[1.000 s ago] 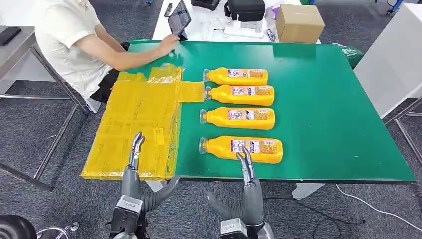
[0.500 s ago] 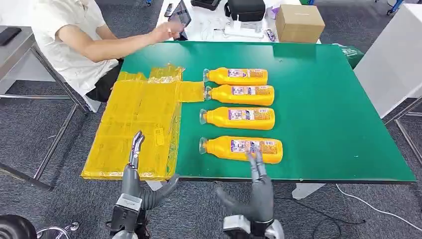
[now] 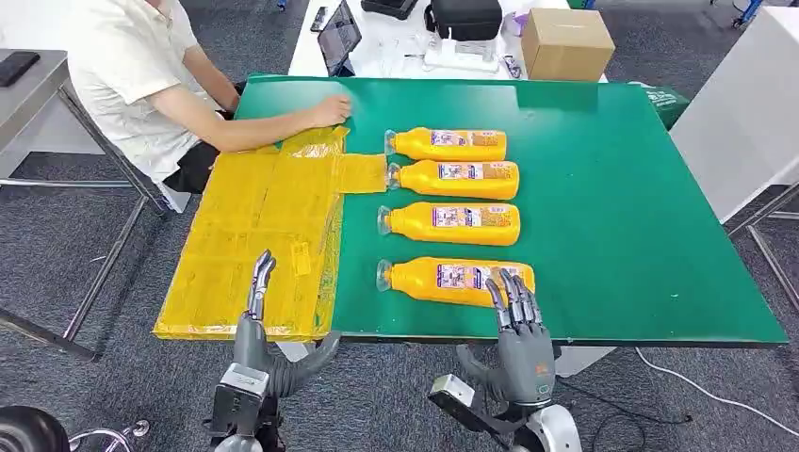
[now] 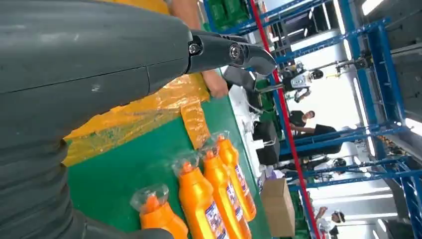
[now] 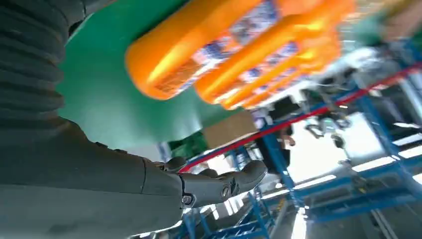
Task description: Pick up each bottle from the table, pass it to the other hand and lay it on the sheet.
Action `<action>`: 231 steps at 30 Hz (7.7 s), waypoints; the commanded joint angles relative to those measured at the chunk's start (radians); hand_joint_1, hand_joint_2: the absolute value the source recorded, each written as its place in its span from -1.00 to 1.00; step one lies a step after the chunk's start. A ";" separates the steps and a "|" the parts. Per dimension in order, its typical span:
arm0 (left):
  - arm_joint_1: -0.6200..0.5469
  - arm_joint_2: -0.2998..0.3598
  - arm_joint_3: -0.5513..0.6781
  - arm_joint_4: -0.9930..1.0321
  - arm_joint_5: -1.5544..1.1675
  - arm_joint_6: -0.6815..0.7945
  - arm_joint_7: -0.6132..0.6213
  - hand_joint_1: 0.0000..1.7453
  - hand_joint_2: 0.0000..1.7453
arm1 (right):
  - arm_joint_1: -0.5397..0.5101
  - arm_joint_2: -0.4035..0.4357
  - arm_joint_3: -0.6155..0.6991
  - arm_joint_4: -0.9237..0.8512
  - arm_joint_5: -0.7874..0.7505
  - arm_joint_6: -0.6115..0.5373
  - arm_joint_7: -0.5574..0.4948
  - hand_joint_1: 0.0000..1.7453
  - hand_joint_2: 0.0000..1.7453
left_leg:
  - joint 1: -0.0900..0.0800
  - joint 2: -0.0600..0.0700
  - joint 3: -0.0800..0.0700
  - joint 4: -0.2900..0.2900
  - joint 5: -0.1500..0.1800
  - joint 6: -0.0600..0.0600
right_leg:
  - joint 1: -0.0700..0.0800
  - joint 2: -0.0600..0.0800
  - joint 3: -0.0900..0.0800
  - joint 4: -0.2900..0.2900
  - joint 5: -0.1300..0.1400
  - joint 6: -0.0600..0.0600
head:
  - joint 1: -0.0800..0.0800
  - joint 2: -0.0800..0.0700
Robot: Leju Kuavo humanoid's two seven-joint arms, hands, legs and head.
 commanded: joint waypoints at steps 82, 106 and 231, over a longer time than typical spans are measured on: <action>-0.122 -0.051 0.010 0.156 -0.030 -0.061 0.044 -1.00 1.00 | -0.501 -0.175 0.190 0.521 -0.037 0.605 0.350 1.00 1.00 | -0.001 -0.001 0.008 -0.001 0.001 0.004 | 0.001 -0.002 0.009 -0.002 0.000 -0.002 | 0.000 0.000; -0.099 -0.057 0.050 0.217 0.578 -0.207 0.139 -1.00 1.00 | -0.363 -0.141 0.109 0.250 -0.480 0.411 0.051 1.00 1.00 | -0.001 0.001 0.006 -0.001 0.000 0.003 | 0.000 -0.001 0.007 -0.001 0.000 -0.002 | 0.000 0.000; -0.482 0.139 0.061 0.618 -0.410 0.054 0.333 1.00 1.00 | -0.115 0.189 0.211 -0.171 -0.167 0.003 -0.329 -1.00 -1.00 | 0.000 -0.003 0.005 -0.002 0.002 0.001 | 0.000 -0.004 0.004 -0.001 0.000 -0.002 | 0.000 0.000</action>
